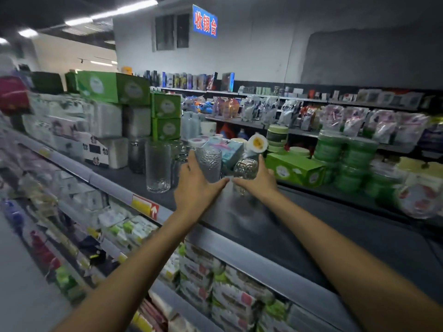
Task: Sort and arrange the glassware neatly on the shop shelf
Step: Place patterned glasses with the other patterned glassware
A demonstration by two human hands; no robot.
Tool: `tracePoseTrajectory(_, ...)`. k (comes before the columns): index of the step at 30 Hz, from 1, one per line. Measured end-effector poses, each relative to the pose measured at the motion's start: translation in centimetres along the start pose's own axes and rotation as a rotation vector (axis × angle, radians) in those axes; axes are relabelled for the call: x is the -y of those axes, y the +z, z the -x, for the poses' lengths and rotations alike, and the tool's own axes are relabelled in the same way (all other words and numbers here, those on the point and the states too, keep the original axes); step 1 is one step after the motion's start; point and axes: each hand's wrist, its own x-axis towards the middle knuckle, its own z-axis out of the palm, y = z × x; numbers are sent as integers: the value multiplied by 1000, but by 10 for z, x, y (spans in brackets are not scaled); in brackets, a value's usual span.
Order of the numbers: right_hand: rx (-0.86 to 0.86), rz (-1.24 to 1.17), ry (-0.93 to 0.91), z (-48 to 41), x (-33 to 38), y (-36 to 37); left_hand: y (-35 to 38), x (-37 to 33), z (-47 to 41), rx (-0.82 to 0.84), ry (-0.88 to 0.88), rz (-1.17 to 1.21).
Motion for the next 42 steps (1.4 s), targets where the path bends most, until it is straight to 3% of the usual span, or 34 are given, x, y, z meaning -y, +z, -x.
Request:
tracePoseTrajectory(16,-186,-112,20,-3,3,21,19,15,-19,-67,26,187)
tracePoseTrajectory(22,-295,-253,-26,25,-6,-28,8,-6,1,-66,65,205)
tracePoseTrajectory(26,-356,-468,-41,72,-11,-89,6,-38,35,-72,156,358)
tracePoseTrajectory(33,-507,-688,-67,198,-54,-204,22,-140,123,179,249,717)
tracePoseTrajectory(42,-811,-771,-56,360,-158,-324,82,-274,256,556,305,912)
